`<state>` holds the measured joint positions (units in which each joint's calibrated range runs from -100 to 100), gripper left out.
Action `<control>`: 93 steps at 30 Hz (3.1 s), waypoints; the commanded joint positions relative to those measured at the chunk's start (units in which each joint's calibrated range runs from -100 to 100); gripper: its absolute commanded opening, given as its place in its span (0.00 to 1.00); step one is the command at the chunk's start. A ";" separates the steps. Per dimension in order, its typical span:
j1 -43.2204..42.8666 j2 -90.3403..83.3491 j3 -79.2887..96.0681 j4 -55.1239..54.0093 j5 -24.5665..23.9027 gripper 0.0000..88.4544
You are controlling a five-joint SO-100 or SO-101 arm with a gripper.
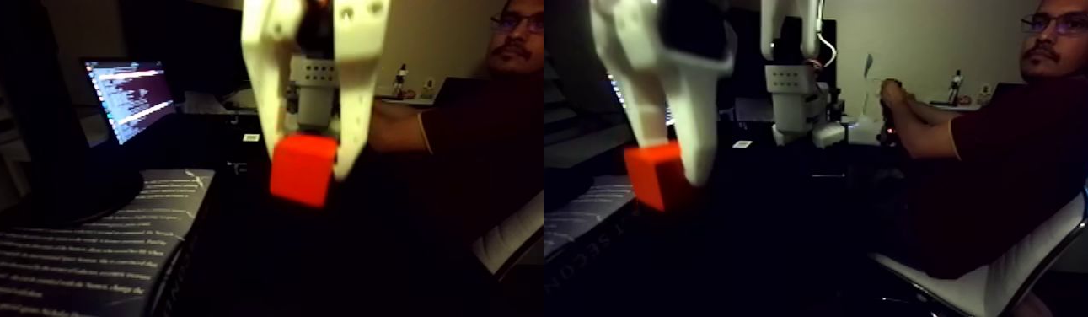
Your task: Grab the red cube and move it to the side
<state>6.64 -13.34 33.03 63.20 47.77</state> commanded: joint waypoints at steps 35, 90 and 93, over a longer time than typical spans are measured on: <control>19.17 15.10 -23.28 4.71 -14.56 0.13; 20.25 27.03 -28.09 4.54 -14.02 0.30; 20.50 26.45 -28.09 4.62 -13.59 0.29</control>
<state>27.34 14.43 5.44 67.61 33.77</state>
